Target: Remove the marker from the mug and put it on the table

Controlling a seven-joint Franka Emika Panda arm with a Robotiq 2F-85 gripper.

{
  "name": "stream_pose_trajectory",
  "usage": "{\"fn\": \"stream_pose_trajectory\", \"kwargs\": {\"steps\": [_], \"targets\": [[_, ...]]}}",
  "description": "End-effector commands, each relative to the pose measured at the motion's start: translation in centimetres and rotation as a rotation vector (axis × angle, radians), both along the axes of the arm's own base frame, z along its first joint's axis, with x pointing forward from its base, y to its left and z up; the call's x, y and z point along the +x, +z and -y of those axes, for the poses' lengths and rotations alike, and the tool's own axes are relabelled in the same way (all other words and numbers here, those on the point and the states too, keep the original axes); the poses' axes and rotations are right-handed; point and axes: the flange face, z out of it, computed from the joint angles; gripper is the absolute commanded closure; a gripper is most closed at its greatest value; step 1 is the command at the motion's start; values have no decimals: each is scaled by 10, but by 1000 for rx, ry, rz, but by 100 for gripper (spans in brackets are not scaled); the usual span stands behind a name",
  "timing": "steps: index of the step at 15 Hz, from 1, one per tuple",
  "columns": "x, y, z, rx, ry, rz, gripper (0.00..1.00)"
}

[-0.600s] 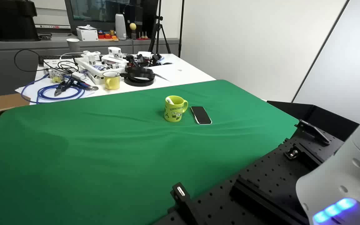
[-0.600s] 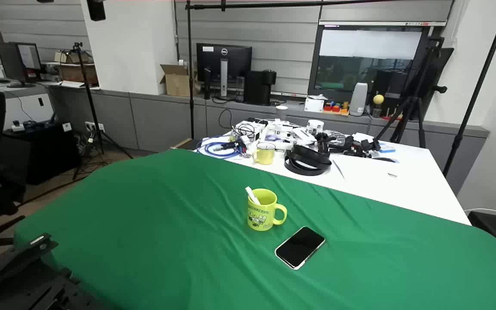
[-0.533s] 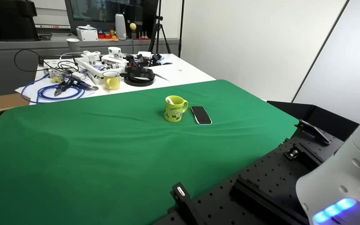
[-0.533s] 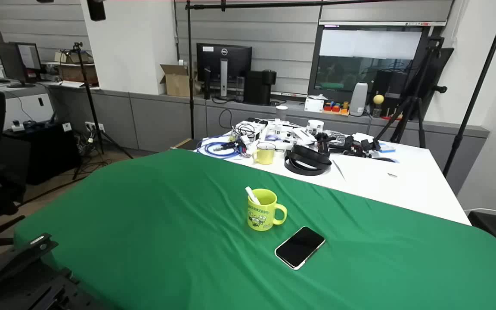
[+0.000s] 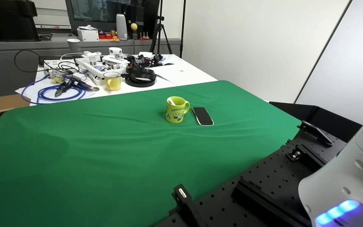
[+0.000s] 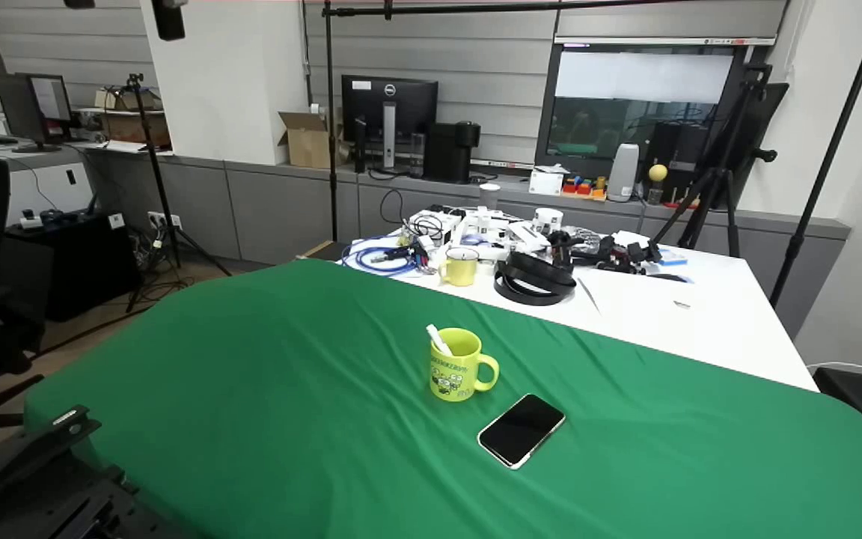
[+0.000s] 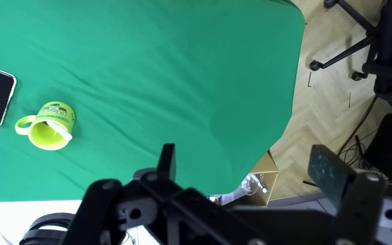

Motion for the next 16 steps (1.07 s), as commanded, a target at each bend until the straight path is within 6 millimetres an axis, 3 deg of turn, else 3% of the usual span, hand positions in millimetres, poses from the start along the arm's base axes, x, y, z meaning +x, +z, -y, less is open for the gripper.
{"fn": "stream_pose_trajectory", "kwargs": {"steps": [1, 8, 12, 16], "targets": [[0, 1, 0, -1, 0, -1, 0], [0, 1, 0, -1, 0, -1, 0], [39, -14, 11, -54, -36, -22, 0], [56, -31, 19, -18, -19, -61, 0]]}}
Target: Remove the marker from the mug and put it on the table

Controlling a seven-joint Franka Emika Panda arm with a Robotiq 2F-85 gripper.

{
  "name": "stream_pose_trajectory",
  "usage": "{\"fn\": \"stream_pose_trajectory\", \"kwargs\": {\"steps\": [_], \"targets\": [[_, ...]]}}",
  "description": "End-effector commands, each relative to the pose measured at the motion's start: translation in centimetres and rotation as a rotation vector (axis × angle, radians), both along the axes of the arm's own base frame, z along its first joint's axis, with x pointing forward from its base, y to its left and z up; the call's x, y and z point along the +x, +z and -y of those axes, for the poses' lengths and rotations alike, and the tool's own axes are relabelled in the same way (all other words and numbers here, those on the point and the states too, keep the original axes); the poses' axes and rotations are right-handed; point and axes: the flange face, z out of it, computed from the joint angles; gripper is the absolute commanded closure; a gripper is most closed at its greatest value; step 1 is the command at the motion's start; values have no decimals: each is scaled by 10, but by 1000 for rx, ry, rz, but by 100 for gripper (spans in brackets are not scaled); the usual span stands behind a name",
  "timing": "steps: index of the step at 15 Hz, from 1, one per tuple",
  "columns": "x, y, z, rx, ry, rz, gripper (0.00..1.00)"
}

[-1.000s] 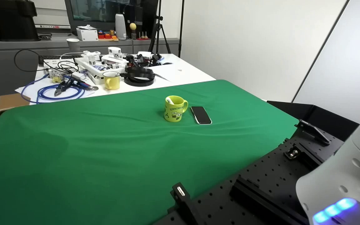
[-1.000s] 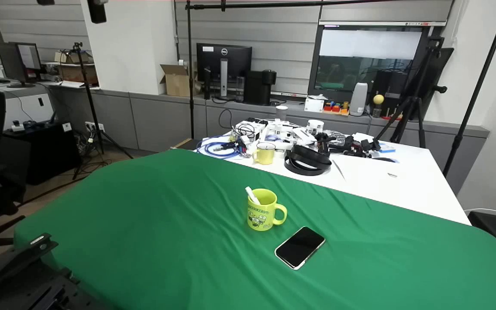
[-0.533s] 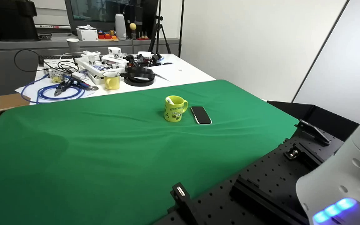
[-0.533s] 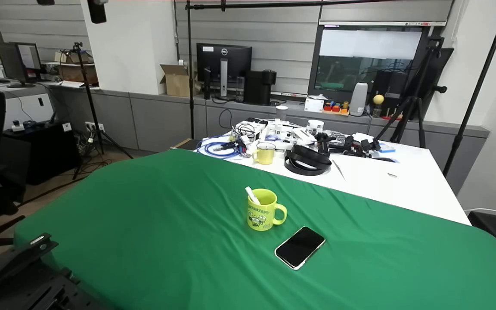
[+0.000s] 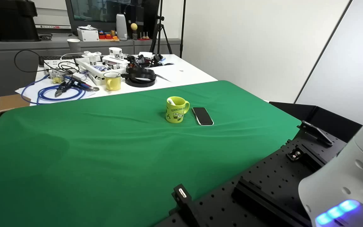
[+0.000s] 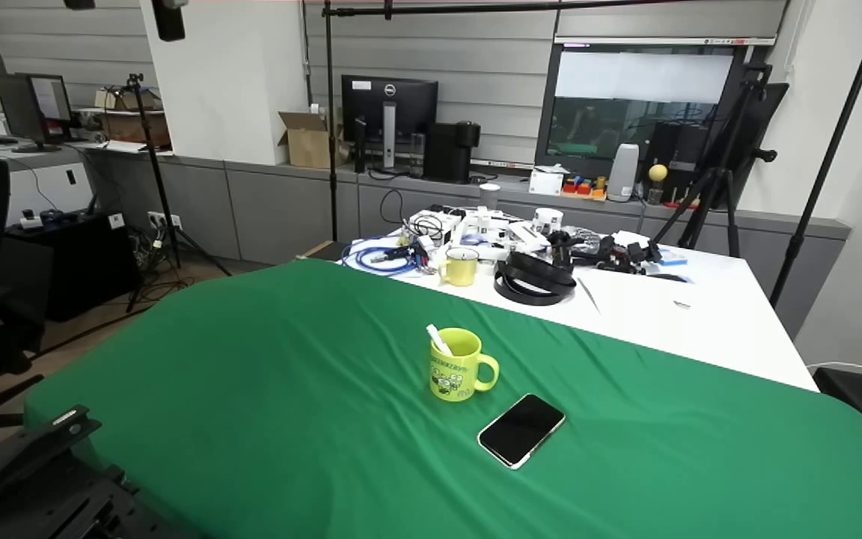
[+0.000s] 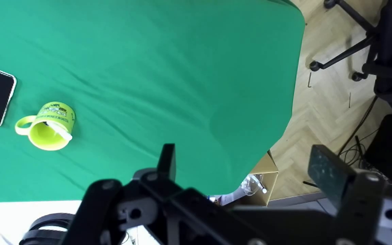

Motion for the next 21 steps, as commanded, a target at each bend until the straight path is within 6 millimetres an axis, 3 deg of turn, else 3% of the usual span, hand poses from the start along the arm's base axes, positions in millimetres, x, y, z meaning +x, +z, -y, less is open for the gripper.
{"fn": "stream_pose_trajectory", "kwargs": {"steps": [1, 5, 11, 16, 21], "targets": [[0, 1, 0, -1, 0, -1, 0], [3, 0, 3, -12, -5, 0, 0], [32, -18, 12, -53, -42, -31, 0], [95, -28, 36, -131, -104, -1, 0], [161, -49, 50, -215, -145, -58, 0]]}}
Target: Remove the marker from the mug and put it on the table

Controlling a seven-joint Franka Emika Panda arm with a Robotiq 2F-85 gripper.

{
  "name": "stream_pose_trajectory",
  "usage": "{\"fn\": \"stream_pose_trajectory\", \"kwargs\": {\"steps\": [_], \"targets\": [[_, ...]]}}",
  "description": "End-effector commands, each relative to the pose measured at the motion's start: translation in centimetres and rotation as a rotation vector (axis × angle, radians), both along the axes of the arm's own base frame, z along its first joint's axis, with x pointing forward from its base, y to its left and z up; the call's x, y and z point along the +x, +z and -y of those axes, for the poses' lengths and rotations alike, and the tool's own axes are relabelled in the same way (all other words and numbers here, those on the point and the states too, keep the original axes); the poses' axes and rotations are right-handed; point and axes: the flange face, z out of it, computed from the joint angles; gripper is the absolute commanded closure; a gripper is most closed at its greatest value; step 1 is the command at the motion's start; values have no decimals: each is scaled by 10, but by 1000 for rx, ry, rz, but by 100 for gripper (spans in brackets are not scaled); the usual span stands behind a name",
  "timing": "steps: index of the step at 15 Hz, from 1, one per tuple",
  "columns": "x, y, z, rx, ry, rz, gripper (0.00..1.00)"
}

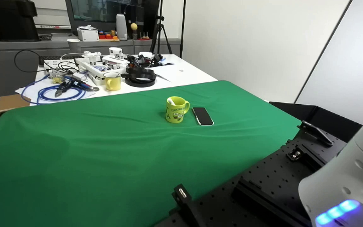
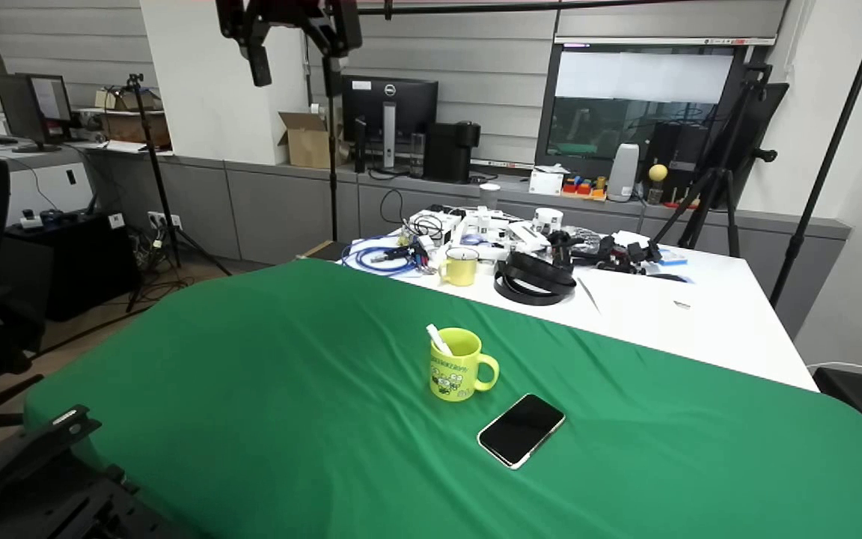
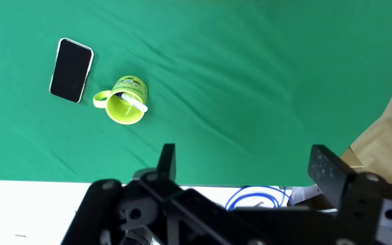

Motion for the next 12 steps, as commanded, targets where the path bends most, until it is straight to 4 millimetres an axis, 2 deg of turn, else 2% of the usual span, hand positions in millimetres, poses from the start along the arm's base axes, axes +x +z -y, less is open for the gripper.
{"fn": "stream_pose_trajectory", "kwargs": {"steps": [1, 4, 7, 8, 9, 12], "targets": [[58, -9, 4, -62, -41, -77, 0], [100, -15, 17, -238, -94, -74, 0], [133, -16, 22, -408, -102, -24, 0], [140, -19, 21, -434, -93, -12, 0], [120, -22, 26, -384, -65, -22, 0], [136, -27, 24, -417, -61, -18, 0]]}}
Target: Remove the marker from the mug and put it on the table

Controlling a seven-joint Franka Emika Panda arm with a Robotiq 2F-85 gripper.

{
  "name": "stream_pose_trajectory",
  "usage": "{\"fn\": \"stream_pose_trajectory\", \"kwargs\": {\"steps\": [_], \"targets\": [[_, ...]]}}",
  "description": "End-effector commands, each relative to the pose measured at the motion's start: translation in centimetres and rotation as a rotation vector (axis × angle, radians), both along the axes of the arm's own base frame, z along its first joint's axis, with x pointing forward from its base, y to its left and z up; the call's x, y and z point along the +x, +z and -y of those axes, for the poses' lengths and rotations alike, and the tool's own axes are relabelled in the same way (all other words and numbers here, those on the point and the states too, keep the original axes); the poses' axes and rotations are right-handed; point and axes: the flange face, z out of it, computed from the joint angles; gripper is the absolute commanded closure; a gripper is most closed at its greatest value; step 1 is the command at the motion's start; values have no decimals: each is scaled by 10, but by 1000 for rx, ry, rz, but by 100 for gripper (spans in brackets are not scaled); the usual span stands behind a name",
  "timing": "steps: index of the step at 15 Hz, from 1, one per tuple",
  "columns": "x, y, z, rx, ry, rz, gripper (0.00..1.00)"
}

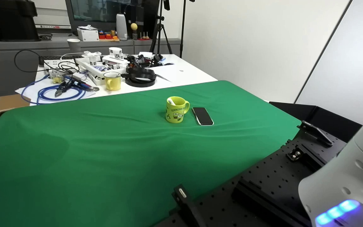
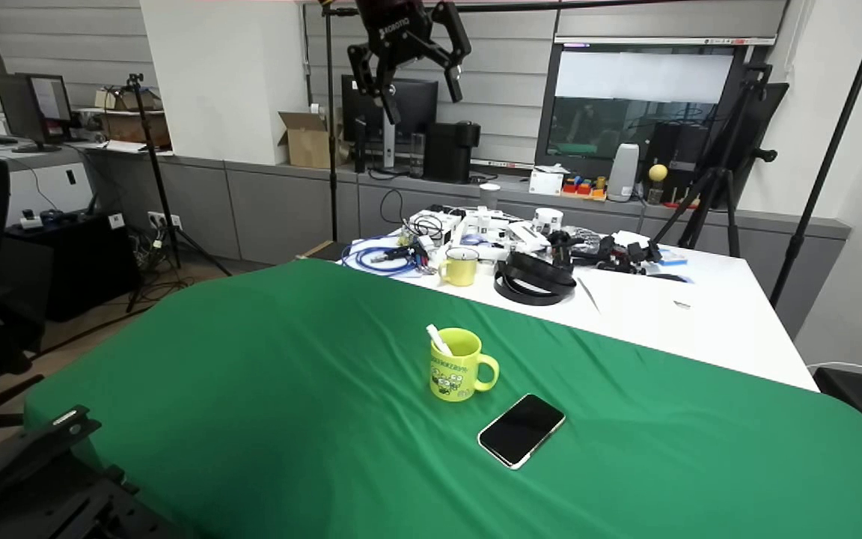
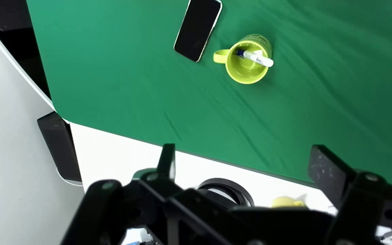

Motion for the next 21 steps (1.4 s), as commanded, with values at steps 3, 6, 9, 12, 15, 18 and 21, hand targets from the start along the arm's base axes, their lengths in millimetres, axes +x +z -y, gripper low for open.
{"fn": "stream_pose_trajectory", "kwargs": {"steps": [3, 6, 9, 12, 15, 18, 21], "targets": [[2, 2, -1, -1, -1, 1, 0], [6, -11, -3, -37, 9, -25, 0], [12, -61, -13, -128, 39, -92, 0], [16, -116, -21, -176, 53, -140, 0], [17, -167, -25, -173, 59, -163, 0], [15, -207, -22, -189, 70, -195, 0], [14, -239, -12, -187, 71, -222, 0]]}}
